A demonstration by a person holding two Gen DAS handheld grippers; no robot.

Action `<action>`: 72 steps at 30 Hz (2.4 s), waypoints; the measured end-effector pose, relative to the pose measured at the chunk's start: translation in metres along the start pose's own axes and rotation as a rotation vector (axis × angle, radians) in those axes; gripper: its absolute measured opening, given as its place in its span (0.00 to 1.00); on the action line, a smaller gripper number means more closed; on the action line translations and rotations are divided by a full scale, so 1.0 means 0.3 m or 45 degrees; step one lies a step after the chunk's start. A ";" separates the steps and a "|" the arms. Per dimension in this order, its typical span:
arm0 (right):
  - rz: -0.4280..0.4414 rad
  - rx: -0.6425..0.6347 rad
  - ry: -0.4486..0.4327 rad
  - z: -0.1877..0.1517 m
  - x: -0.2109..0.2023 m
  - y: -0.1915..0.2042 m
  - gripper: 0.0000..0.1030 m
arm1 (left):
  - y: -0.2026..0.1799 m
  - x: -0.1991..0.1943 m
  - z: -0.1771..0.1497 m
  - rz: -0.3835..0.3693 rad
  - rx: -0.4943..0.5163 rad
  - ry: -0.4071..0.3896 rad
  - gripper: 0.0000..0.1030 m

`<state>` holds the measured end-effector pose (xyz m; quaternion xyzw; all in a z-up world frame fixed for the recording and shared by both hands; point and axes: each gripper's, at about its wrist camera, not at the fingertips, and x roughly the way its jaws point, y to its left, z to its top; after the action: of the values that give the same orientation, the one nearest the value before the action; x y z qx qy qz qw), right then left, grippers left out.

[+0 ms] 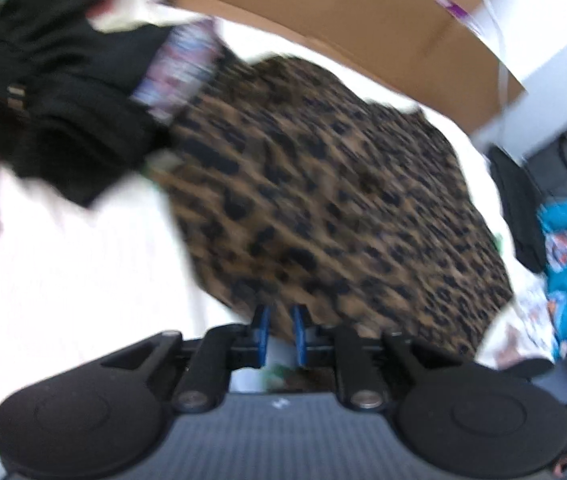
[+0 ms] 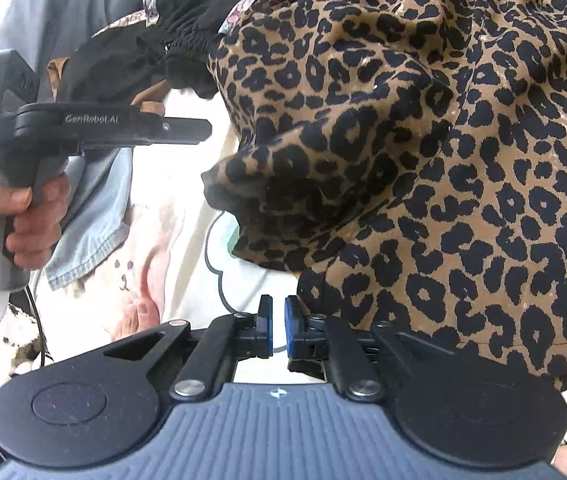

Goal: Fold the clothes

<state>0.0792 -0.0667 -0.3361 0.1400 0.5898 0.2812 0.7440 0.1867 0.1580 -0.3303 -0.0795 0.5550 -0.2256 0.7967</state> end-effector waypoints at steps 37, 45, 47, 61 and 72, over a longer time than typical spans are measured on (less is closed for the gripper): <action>-0.305 0.824 -0.245 -0.007 0.179 0.067 0.52 | 0.263 0.076 0.084 -0.242 -0.244 -0.237 0.03; -0.263 0.957 -0.301 0.012 0.200 0.038 0.00 | 0.242 -0.035 0.029 -0.260 -0.264 -0.273 0.01; -0.259 0.919 -0.309 0.014 0.175 0.042 0.00 | 0.231 -0.047 0.027 -0.261 -0.257 -0.269 0.01; -0.484 0.785 -0.321 0.027 -0.067 0.018 0.00 | 0.092 -0.146 -0.045 -0.408 -0.080 -0.142 0.01; -0.588 0.774 -0.336 -0.016 -0.178 0.038 0.27 | 0.225 -0.136 -0.013 -0.084 -0.080 -0.223 0.31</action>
<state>0.0638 -0.0892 -0.2887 0.2522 0.5616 -0.1009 0.7816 0.1899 0.2366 -0.3225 -0.1421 0.4871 -0.2264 0.8315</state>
